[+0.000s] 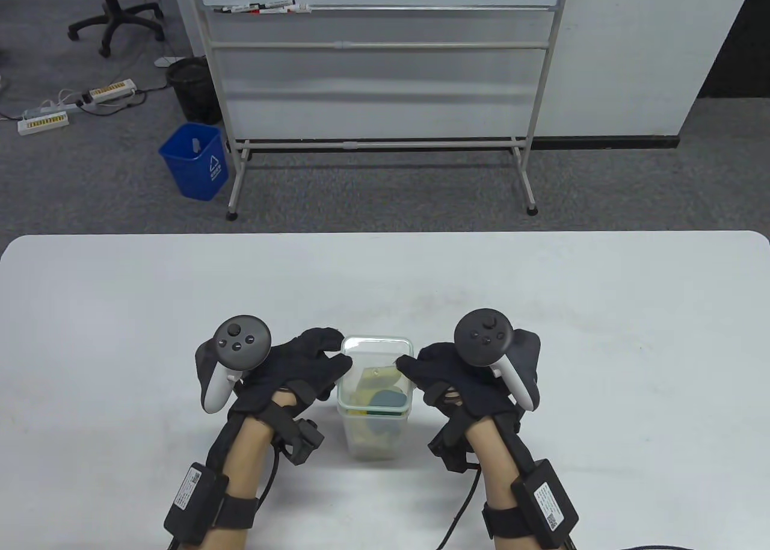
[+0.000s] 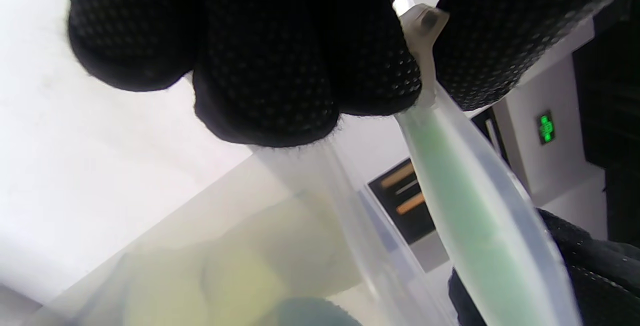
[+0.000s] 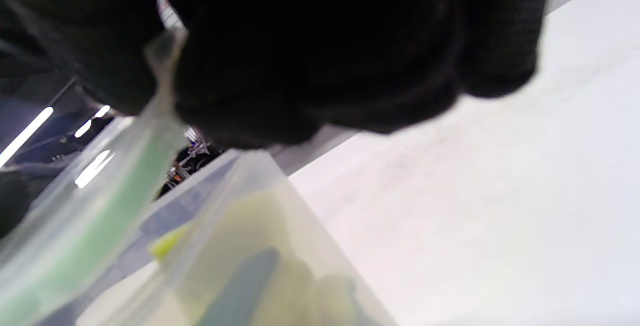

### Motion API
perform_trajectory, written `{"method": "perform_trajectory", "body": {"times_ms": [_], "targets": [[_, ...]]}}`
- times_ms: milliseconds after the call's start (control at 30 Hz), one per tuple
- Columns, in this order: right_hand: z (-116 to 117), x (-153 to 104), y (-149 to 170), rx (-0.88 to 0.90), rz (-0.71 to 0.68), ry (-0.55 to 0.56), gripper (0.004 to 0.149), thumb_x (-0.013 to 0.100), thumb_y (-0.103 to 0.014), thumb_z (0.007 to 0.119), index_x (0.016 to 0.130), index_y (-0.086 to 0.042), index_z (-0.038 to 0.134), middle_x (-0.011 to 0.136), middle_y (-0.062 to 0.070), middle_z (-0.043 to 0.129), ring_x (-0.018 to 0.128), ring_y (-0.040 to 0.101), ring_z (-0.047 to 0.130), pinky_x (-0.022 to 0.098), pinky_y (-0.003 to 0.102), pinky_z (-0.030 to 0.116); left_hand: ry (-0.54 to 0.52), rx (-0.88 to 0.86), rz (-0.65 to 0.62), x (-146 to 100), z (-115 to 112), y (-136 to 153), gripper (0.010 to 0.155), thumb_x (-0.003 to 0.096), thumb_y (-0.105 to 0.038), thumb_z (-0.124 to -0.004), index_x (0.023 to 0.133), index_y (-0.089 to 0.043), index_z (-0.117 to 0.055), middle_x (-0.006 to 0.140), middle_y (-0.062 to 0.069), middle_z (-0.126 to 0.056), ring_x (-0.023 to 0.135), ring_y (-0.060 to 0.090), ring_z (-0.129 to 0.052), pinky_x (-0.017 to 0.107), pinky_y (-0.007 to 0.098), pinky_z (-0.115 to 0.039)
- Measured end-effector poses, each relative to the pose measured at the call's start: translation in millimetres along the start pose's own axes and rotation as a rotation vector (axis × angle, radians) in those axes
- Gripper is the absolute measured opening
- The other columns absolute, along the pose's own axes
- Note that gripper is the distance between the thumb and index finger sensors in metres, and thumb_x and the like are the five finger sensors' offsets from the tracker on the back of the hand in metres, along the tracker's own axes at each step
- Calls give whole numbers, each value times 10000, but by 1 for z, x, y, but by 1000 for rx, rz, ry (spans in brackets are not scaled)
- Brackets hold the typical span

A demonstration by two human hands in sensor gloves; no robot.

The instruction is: Squeeze sponges into plastic airtight container

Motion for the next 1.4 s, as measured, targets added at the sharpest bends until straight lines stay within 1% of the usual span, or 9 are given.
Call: {"method": "perform_trajectory", "body": {"times_ms": [167,233,667,800,967,1100,1167,1267,1400], "targets": [[1,0,-2,-48,13,8,533,406,-602,877,582,-125,1036,292,-43,1025,211,173,1015,371,428,867,11,35,18,0,-2,0,708,426,-513,-880,987,-127,-687,490,-41,-1028,366,147,-1065,369,399,-937],[3,0,-1,-56,21,-7,540,407,-606,873,586,-122,1035,296,-43,1024,213,173,1014,372,429,865,21,43,27,0,-3,0,715,425,-515,-881,991,-125,-683,488,-42,-1029,364,145,-1066,367,398,-938],[10,5,1,-100,51,-53,545,418,-608,858,597,-123,1032,306,-35,1027,227,181,1016,383,435,861,61,54,59,1,-6,2,691,435,-505,-876,984,-125,-699,480,-42,-1035,358,148,-1070,365,398,-939],[11,6,3,-84,51,-71,545,422,-606,852,600,-123,1031,311,-34,1027,230,182,1016,384,436,861,64,49,64,1,-7,3,688,436,-504,-873,982,-123,-703,478,-42,-1036,356,149,-1071,363,399,-939],[12,9,7,-44,54,-109,540,426,-601,847,608,-125,1026,318,-34,1027,239,184,1017,391,439,859,100,18,82,2,-9,6,674,443,-503,-864,979,-125,-708,480,-47,-1036,363,150,-1072,370,400,-938],[14,13,13,21,52,-158,532,435,-586,836,623,-123,1020,334,-30,1029,252,188,1019,399,444,855,174,-77,101,5,-13,14,655,461,-501,-839,978,-122,-708,500,-47,-1034,387,163,-1074,385,409,-932],[16,15,16,57,50,-186,534,441,-581,830,640,-120,1013,349,-26,1031,265,191,1021,411,449,850,184,-105,106,6,-14,17,658,462,-499,-838,981,-119,-703,508,-45,-1036,396,172,-1075,390,414,-930],[20,19,21,129,40,-235,535,452,-563,824,687,-114,994,400,-13,1036,313,205,1026,439,461,839,193,-105,107,6,-14,18,659,466,-501,-833,986,-121,-695,516,-48,-1035,406,172,-1076,396,414,-929],[24,23,26,203,28,-280,533,462,-543,813,717,-105,975,438,-1,1034,347,216,1027,459,470,829,206,-92,112,6,-14,16,672,463,-504,-835,991,-116,-685,528,-45,-1033,419,178,-1074,406,419,-925]]}}
Point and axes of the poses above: the tracker on the back of each hand, its own y axis roughly to the little-finger side, its own x axis roughly from the wrist to the fingertips, z = x × y, the point moved 1 cm from there along x, roughly from the wrist to the fingertips
